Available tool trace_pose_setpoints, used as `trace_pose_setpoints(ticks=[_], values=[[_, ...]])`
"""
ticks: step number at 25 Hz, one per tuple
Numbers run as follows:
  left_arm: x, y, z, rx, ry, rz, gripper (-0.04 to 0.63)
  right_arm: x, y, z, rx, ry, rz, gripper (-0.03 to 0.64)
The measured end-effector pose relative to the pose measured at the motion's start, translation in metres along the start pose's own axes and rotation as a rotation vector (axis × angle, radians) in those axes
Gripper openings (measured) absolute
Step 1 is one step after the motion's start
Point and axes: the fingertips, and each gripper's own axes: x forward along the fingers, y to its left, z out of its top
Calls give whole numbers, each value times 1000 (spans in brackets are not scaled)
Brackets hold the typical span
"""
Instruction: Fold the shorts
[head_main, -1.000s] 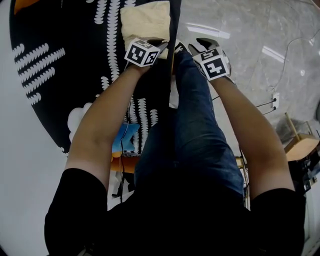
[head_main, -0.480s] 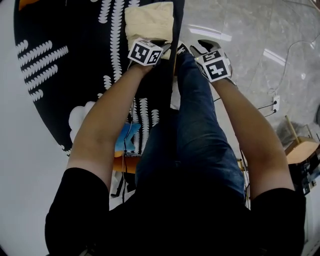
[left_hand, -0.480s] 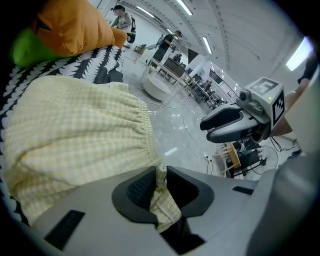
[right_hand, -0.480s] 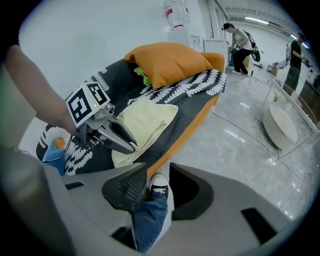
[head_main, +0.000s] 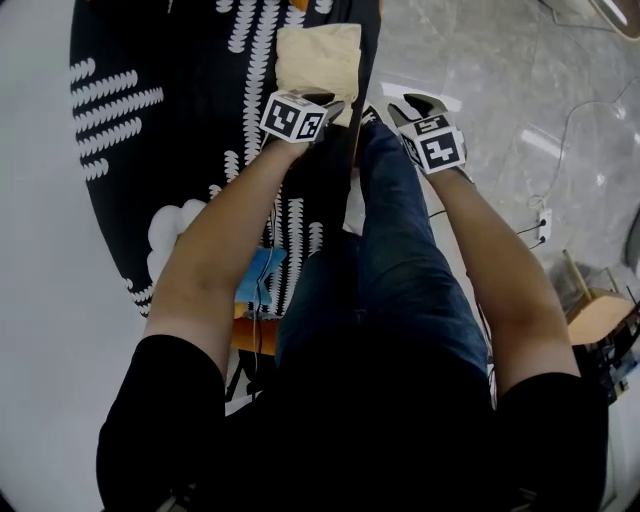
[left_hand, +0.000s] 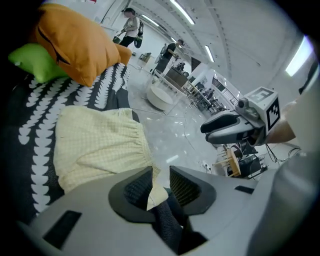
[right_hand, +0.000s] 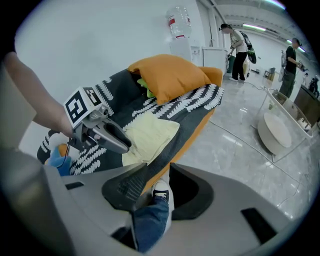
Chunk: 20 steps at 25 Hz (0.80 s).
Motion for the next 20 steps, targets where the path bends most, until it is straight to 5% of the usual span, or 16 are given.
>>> trace_pose_setpoints(ticks=[11,20], values=[[-125,-51,48,-13,-195,65,130,-92,55,49,16,-44,35,144],[-257,-99,84,-5,-389,128,130,-191,92,113,-15,-185,46,144]])
